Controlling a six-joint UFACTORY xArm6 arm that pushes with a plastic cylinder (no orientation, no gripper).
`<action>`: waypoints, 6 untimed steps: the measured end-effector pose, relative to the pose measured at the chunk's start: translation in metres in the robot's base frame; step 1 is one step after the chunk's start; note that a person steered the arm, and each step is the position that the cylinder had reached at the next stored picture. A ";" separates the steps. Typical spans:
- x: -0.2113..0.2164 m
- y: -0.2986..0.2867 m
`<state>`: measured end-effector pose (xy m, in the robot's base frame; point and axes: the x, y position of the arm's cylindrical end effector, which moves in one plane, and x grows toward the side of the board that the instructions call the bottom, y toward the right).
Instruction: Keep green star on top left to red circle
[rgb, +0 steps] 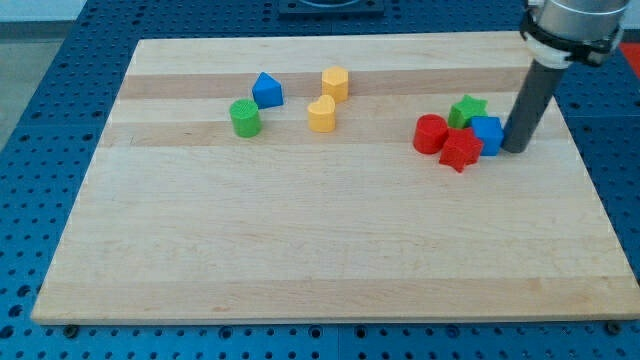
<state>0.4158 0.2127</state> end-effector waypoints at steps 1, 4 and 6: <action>-0.018 0.000; -0.045 -0.064; -0.045 -0.079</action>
<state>0.3709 0.1338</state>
